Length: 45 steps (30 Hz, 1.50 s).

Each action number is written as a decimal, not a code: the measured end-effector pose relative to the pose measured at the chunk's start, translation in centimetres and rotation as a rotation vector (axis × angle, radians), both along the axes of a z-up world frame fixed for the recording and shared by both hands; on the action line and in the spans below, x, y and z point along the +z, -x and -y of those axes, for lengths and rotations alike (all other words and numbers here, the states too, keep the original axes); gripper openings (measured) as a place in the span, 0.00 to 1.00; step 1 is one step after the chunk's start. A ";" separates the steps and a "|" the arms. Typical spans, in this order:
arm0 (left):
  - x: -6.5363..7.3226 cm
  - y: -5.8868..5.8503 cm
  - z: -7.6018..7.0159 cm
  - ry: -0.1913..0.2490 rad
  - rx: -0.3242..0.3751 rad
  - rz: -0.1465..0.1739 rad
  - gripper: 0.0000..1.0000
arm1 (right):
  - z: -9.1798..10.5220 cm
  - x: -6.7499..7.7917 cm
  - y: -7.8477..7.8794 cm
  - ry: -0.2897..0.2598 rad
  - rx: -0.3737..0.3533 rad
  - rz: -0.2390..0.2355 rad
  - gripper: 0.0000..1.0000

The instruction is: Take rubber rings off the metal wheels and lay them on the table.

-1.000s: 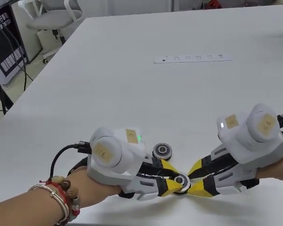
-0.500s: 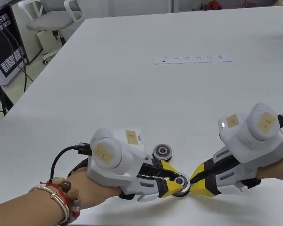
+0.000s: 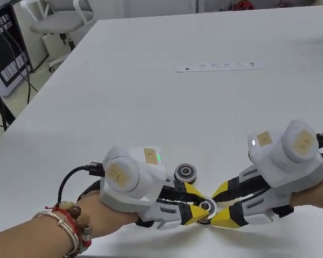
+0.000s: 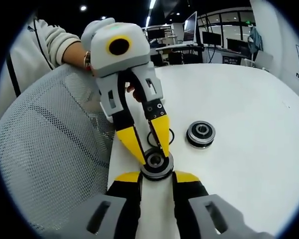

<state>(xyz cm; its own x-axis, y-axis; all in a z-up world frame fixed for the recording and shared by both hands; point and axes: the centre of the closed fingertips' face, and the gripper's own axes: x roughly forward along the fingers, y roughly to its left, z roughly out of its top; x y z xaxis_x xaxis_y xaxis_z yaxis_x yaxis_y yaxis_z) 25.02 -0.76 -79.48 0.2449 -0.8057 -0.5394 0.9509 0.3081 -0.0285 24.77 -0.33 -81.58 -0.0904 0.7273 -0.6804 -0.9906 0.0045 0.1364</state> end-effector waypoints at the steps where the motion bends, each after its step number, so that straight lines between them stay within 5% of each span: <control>1: 0.0 0.0 0.0 0.000 0.000 0.000 0.14 | 0.1 0.0 -0.1 0.003 -0.004 0.005 0.18; 6: 0.0 0.0 0.0 -0.003 0.002 0.001 0.14 | 0.6 0.0 -0.3 0.009 -0.013 -0.003 0.02; 14: 0.0 -0.1 0.0 -0.004 0.003 0.005 0.14 | 0.6 0.1 -0.5 0.018 -0.026 0.004 0.00; 24: -0.1 -0.1 0.0 -0.005 -0.002 0.012 0.14 | 0.9 0.0 -0.9 0.036 -0.159 -0.149 0.00; 32: -0.1 -0.1 0.1 -0.003 -0.003 0.013 0.14 | 1.1 0.3 -0.9 0.036 -0.181 -0.180 0.00; 39: -0.1 -0.1 0.1 -0.002 -0.003 0.013 0.14 | 1.8 0.9 -2.1 0.004 -0.290 -0.256 0.00; 42: -0.1 -0.1 0.1 -0.002 -0.002 0.012 0.14 | 1.8 1.1 -1.9 -0.005 -0.285 -0.254 0.00; 45: -0.1 0.0 0.1 -0.001 -0.002 0.012 0.14 | 1.7 0.6 -1.3 0.007 -0.220 -0.185 0.00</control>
<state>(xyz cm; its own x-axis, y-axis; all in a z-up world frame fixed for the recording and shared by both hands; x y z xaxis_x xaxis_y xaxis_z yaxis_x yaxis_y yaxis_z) 25.06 -0.84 -79.57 0.2499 -0.8055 -0.5373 0.9518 0.3063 -0.0165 26.11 -2.02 -80.93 -0.0539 0.7385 -0.6721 -0.9242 0.2179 0.3136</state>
